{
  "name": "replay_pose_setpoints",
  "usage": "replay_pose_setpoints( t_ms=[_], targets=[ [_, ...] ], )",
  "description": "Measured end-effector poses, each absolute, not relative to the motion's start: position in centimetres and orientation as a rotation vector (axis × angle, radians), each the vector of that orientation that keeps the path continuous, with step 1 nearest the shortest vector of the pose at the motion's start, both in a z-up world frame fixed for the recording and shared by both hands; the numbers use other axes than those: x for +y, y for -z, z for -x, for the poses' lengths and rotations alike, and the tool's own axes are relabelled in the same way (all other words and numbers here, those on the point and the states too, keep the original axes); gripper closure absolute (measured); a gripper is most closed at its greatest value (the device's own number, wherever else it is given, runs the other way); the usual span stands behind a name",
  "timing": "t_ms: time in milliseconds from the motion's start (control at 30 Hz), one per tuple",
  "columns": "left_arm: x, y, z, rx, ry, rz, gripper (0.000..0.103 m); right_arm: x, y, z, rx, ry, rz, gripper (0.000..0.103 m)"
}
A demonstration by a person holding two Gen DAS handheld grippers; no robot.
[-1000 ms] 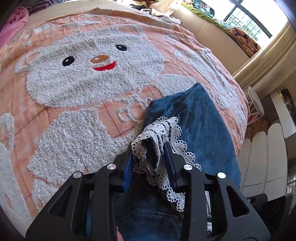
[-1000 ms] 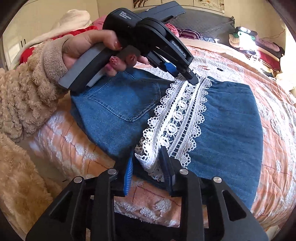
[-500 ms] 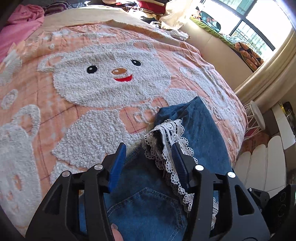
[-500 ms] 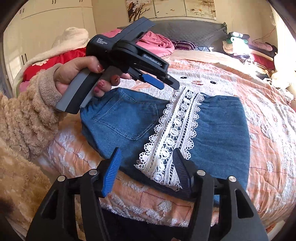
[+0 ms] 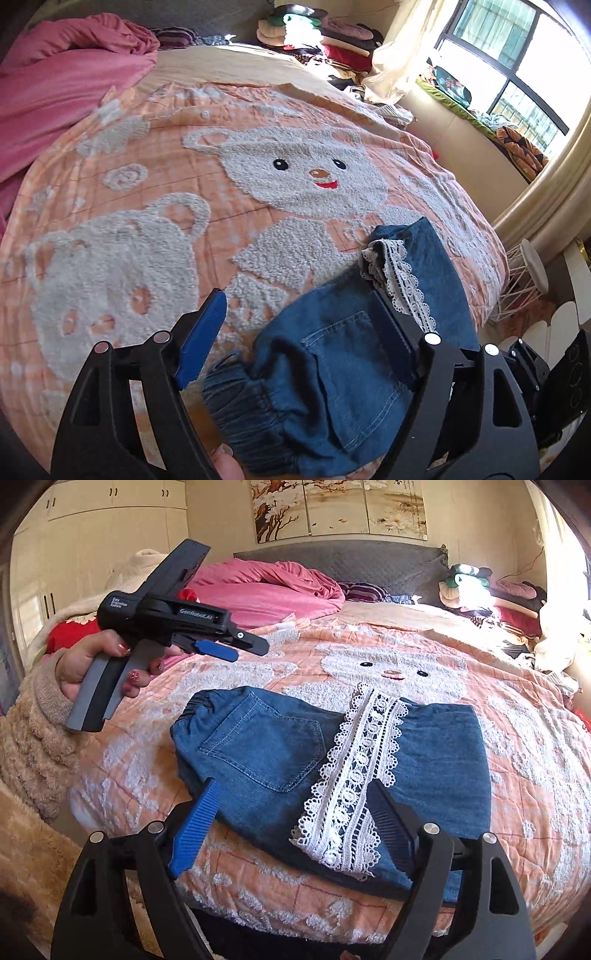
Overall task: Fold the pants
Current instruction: 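Open both tools and move them to the elastic waistband and cuff end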
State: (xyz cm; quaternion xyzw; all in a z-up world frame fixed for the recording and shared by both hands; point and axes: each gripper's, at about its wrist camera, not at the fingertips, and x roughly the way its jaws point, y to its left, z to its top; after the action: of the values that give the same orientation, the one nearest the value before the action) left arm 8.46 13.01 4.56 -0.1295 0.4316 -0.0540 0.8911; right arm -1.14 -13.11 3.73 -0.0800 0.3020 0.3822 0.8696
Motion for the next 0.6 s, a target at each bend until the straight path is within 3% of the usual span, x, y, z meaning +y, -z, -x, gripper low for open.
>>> replay_pose_setpoints(
  t_ms=[600],
  targets=[
    [22.3, -2.4, -2.1, 0.918, -0.081, 0.401, 0.024, -3.6, -3.6, 3.2, 0.615, -0.884, 0.386, 0.020]
  ],
)
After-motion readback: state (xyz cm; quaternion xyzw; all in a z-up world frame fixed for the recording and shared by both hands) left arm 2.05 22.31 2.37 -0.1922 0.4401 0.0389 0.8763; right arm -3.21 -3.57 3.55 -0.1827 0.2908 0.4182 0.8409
